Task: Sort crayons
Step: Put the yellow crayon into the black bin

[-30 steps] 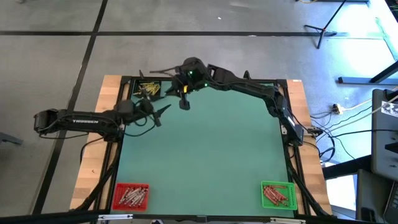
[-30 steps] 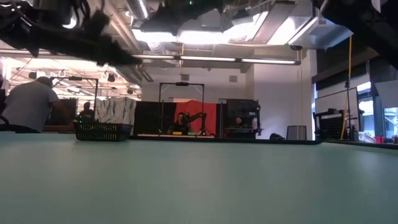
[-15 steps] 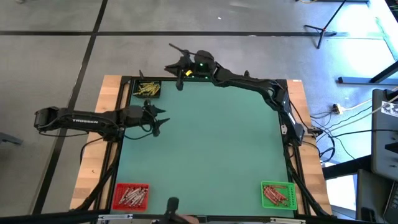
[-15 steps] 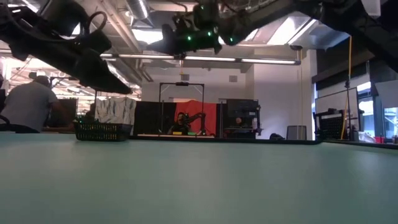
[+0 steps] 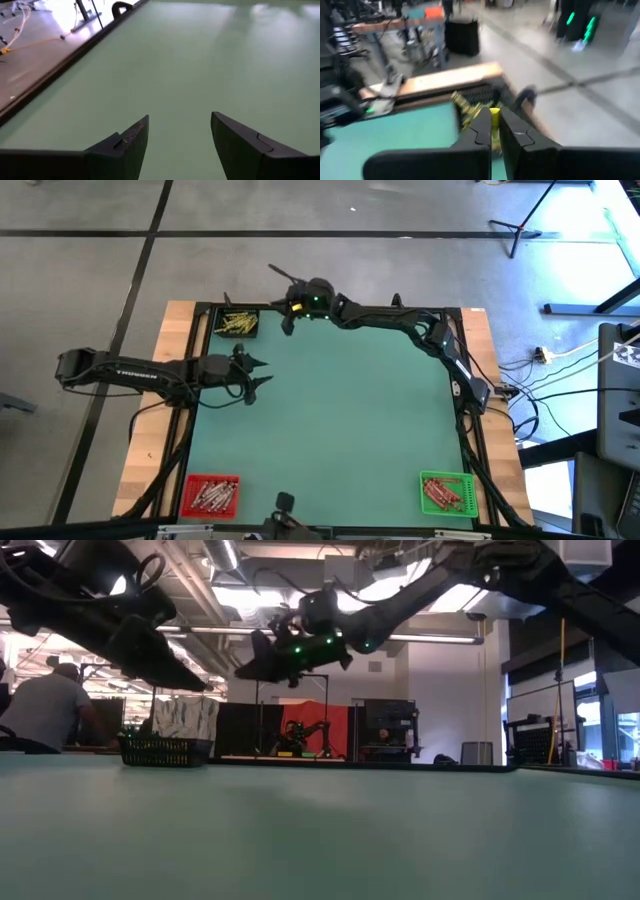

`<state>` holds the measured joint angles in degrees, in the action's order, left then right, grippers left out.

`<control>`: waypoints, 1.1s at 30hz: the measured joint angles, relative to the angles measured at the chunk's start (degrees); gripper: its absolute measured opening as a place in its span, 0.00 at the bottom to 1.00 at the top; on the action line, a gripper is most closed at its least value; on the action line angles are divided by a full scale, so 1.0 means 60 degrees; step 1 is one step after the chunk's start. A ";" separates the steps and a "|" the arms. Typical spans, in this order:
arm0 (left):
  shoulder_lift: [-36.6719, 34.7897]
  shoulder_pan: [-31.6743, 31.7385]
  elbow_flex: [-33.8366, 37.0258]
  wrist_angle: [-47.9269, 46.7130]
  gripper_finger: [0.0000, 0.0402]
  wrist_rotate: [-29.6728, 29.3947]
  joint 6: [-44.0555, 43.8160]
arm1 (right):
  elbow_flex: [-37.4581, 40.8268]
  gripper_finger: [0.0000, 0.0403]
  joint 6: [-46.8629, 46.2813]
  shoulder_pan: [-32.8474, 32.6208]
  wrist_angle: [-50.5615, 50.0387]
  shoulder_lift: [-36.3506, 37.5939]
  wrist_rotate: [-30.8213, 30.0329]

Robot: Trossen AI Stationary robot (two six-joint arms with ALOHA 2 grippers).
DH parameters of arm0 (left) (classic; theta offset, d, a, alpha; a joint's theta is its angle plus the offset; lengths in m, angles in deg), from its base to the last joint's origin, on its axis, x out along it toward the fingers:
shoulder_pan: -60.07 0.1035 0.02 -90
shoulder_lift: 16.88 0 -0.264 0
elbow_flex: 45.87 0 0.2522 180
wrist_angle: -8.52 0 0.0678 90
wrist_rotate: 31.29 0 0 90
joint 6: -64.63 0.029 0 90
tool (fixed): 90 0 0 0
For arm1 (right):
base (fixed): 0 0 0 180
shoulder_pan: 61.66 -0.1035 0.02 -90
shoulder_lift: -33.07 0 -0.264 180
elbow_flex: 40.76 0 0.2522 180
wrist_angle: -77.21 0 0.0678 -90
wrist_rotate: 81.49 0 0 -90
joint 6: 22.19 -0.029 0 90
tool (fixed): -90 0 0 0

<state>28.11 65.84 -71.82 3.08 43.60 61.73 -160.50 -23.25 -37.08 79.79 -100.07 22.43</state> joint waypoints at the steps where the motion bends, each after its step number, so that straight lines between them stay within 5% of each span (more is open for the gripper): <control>1: -0.0004 -0.0032 0.0000 -0.0146 0.49 0.0004 -0.0036 | -0.0011 0.03 -0.0226 -0.0046 -0.0340 0.0000 0.0168; 13: 0.0000 -0.0249 0.0000 -0.1739 0.49 0.0000 -0.0775 | -0.0021 0.03 -0.0483 -0.1161 -0.4149 0.0000 0.0356; 22: -0.0002 -0.0247 0.0001 -0.1742 0.49 0.0000 -0.0775 | -0.0010 0.06 0.0288 -0.1880 -0.5592 -0.0395 -0.0694; 33: -0.0004 -0.0242 0.0000 -0.1685 0.49 0.0000 -0.0756 | 0.0005 0.34 0.0830 -0.1970 -0.5886 -0.0221 -0.0923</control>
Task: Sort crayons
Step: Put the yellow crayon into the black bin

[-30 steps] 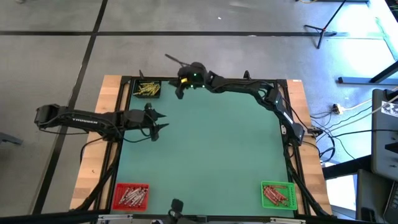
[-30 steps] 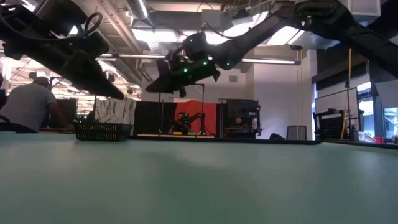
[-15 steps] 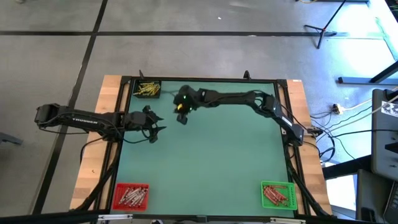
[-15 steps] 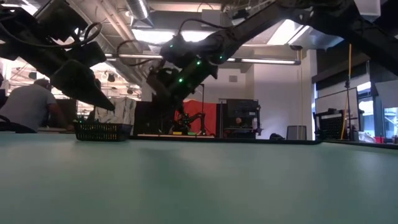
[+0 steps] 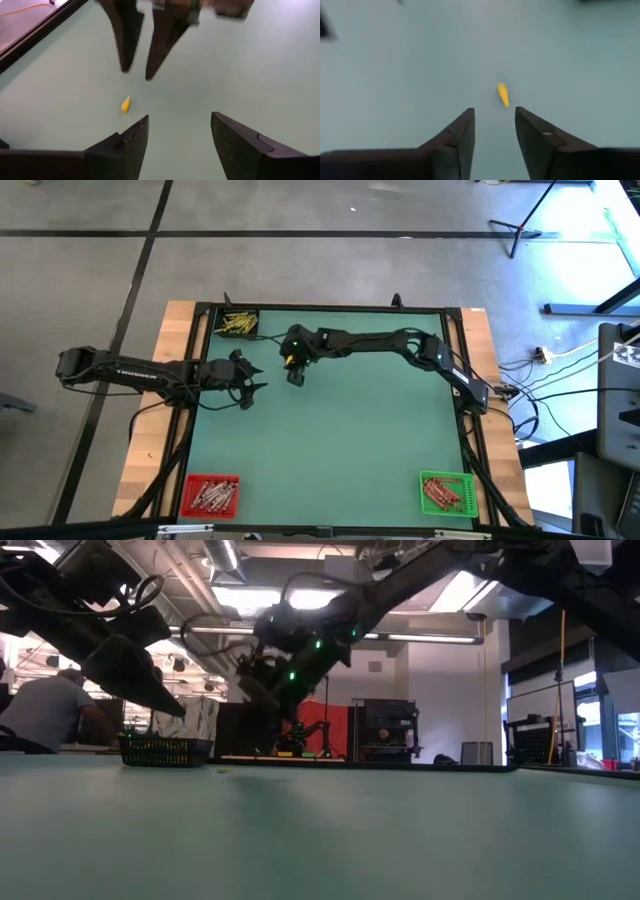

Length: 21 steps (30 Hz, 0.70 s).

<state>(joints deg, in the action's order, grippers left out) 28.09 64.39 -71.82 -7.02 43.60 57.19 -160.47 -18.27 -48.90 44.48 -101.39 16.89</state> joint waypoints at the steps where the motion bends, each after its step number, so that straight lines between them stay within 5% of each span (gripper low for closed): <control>1: 0.0004 0.0000 0.0000 0.0029 0.49 0.0000 0.0000 | -0.0002 0.35 0.0187 -0.0056 -0.0075 0.0181 -0.0007; 6: 0.0120 0.0020 0.0004 0.0415 0.49 0.0000 0.0071 | 0.0076 0.34 0.1126 -0.0480 -0.1750 0.1526 -0.0240; 11: 0.0736 0.0656 -0.0185 0.0936 0.49 0.0333 0.0537 | 0.2193 0.30 0.1174 -0.0608 -0.1643 0.2962 -0.0336; 21: 0.3810 0.2797 -0.2337 -0.0194 0.49 0.2710 0.2304 | 0.8574 0.28 0.0389 -0.1068 0.4294 0.6053 -0.0360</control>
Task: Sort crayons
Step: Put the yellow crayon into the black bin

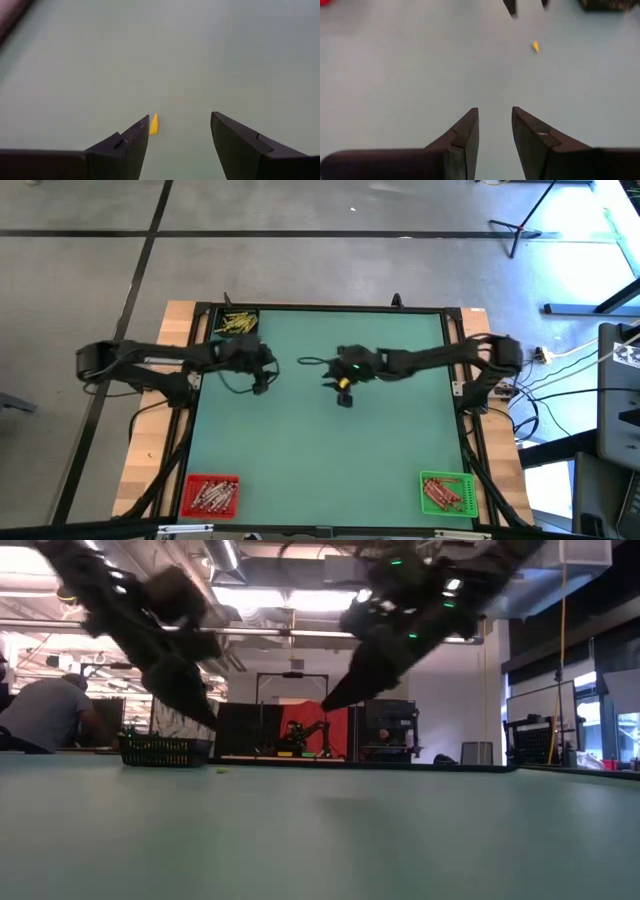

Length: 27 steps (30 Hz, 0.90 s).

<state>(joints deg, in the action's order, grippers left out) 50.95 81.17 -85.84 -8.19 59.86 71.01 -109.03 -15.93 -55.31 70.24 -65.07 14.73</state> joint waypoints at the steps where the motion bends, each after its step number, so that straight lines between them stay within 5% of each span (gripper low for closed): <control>1: 0.0408 0.0174 -0.0273 -0.0260 0.49 0.0227 0.0098 | 0.0471 0.28 -0.0041 -0.0083 0.0577 0.0194 0.0011; 7: 0.2198 0.0747 -0.1234 -0.0761 0.49 0.0661 0.0539 | 0.2167 0.28 -0.0072 -0.0522 0.3171 0.0484 0.0055; 16: 0.3582 0.1120 -0.1485 -0.0723 0.47 0.0778 0.0635 | 0.2831 0.28 -0.0104 -0.0631 0.3902 0.0462 0.0045; 27: 0.3731 0.1148 -0.1479 -0.0443 0.24 0.0778 0.0793 | 0.2854 0.28 -0.0068 -0.0628 0.3871 0.0459 0.0043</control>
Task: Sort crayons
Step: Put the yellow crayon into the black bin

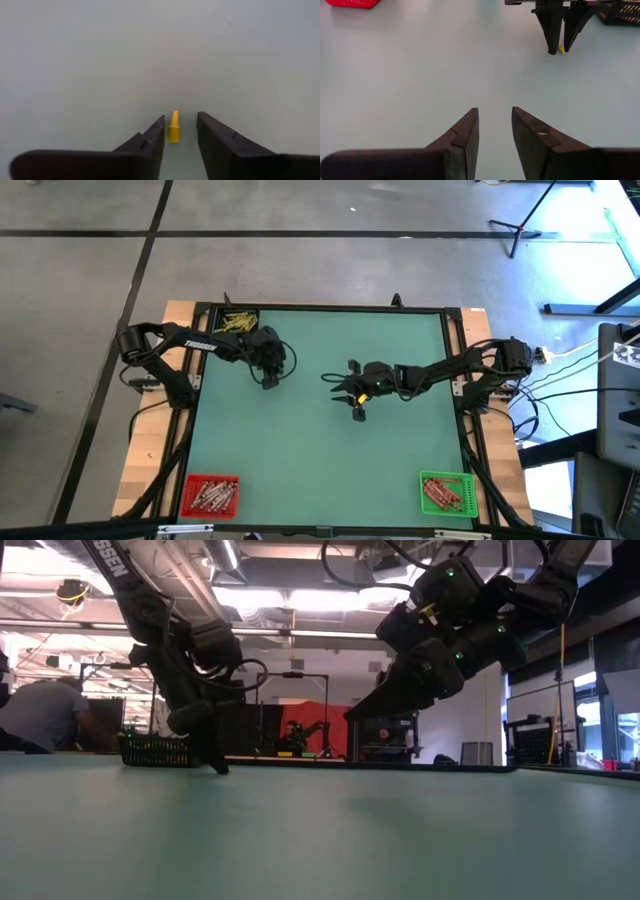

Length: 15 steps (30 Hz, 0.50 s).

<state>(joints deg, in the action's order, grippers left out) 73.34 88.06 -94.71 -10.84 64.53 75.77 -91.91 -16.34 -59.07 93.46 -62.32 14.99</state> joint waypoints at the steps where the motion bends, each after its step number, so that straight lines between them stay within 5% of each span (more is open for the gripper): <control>1: 0.0004 -0.0004 0.0002 0.0000 0.22 0.0008 0.0000 | 0.0000 0.28 0.0000 0.0000 -0.0002 0.0000 0.0000; 15: -0.0546 0.0010 0.0062 -0.0225 0.02 -0.0353 -0.0003 | 0.0000 0.28 0.0007 0.0004 -0.0009 -0.0003 -0.0009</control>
<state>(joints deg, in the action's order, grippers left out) 70.06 88.12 -94.34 -12.19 62.41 75.75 -91.91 -16.30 -59.05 93.41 -62.34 14.93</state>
